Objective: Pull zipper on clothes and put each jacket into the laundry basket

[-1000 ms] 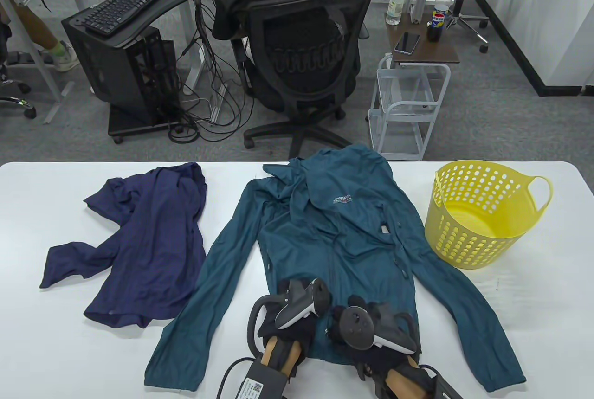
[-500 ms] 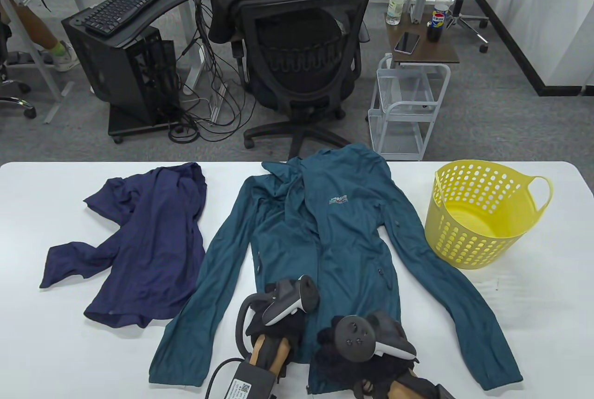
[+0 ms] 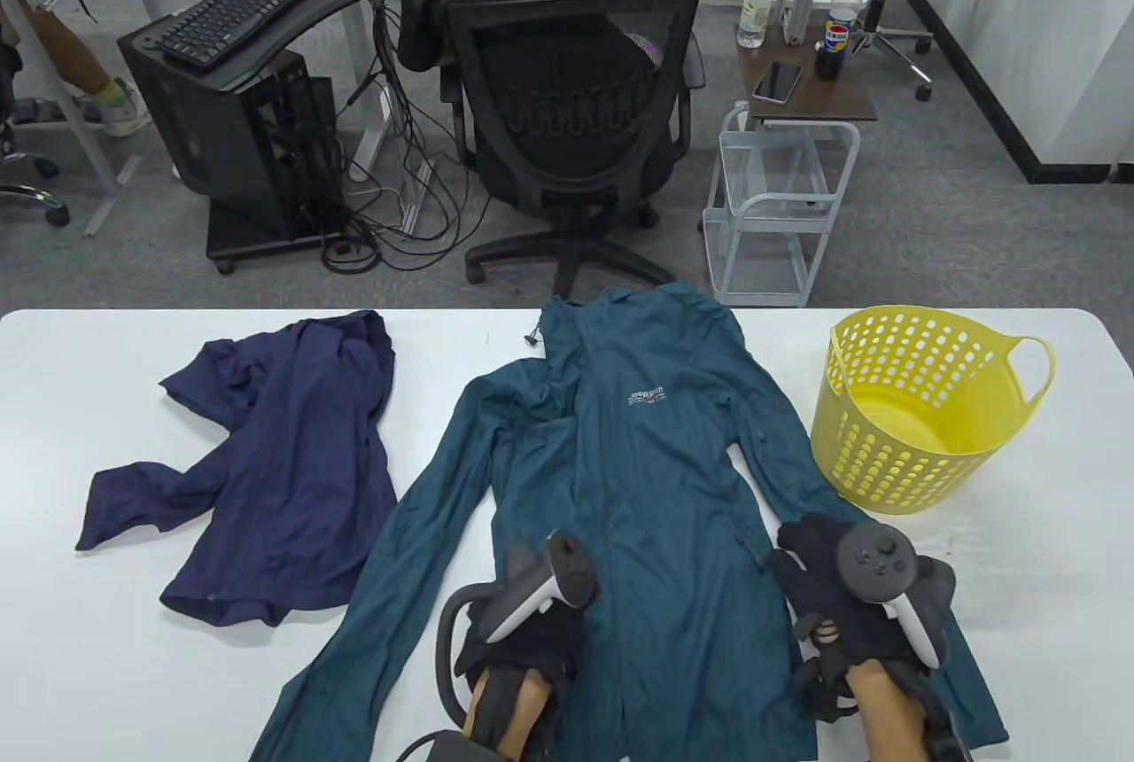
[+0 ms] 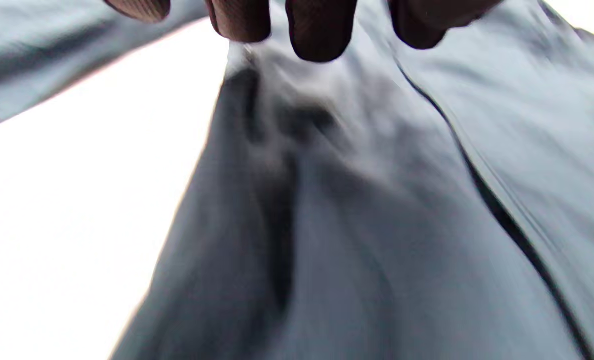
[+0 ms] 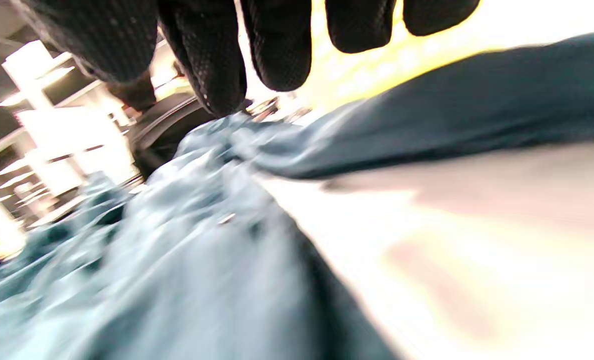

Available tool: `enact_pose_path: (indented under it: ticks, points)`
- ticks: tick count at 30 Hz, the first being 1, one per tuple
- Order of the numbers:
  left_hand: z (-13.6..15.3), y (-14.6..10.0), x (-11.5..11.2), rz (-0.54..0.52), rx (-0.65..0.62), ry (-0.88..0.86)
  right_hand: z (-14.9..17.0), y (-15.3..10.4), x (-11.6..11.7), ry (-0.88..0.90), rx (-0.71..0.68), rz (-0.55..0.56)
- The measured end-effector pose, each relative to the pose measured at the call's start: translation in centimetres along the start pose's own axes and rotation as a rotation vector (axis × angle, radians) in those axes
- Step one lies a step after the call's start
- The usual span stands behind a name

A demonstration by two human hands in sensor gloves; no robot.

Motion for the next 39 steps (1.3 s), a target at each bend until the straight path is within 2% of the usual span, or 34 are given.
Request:
enact_pose_path:
  ticks: [2, 3, 6, 9, 11, 14, 20, 23, 25, 28, 31, 35, 39]
  points:
    - [2.7, 1.0, 0.7, -0.131, 0.112, -0.061, 1.7, 0.4, -0.2, -0.054, 0.093, 0.018]
    - [3.6, 1.5, 0.5, -0.154, 0.149, -0.077, 2.1, 0.6, -0.1, -0.063, 0.114, 0.009]
    - [6.0, 3.8, -1.3, -0.039, 0.231, -0.063, 3.2, 1.2, 1.5, -0.085, 0.19, -0.109]
    - [6.9, 5.0, -2.7, 0.036, 0.281, -0.032, 3.2, 1.4, 3.4, -0.112, 0.197, -0.233]
    - [6.7, 5.1, -2.9, 0.036, 0.279, -0.023, 2.7, 1.3, 4.0, -0.157, 0.192, -0.243]
    - [5.8, 4.2, -1.9, -0.04, 0.236, -0.012, 1.7, 0.9, 3.7, -0.174, 0.157, -0.212]
    - [4.1, 2.5, -0.8, -0.036, 0.036, -0.314, -0.6, -0.1, 3.9, -0.189, 0.077, -0.207]
    - [3.3, 2.5, -2.0, 0.123, -0.094, -0.591, -2.4, -0.8, 4.5, -0.178, 0.018, -0.229]
    - [2.3, 2.7, -3.4, 0.287, -0.177, -0.808, -3.8, -1.5, 5.1, -0.161, -0.033, -0.255]
    - [1.0, 2.8, -5.1, 0.466, -0.255, -0.923, -5.6, -2.5, 6.2, -0.103, -0.095, -0.302]
    - [-0.4, 2.7, -6.2, 0.527, -0.306, -0.965, -7.2, -3.5, 7.3, -0.033, -0.138, -0.358]
    - [-2.7, 2.1, -7.8, 0.661, -0.407, -1.078, -9.2, -4.7, 8.9, 0.032, -0.197, -0.448]
    - [-3.4, 1.5, -7.4, 0.631, -0.441, -1.065, -9.2, -5.0, 9.1, 0.03, -0.224, -0.458]
Point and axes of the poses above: the tracker on the back of each hand, its own z axis roughly to the little-finger side, its own y axis roughly from the wrist to the fingertips, x = y × z, the point moved 2 cm from there along y, roughly from the wrist to the fingertips, and after that the axes turned 4 degrees about -y, right-handed, at the moved point
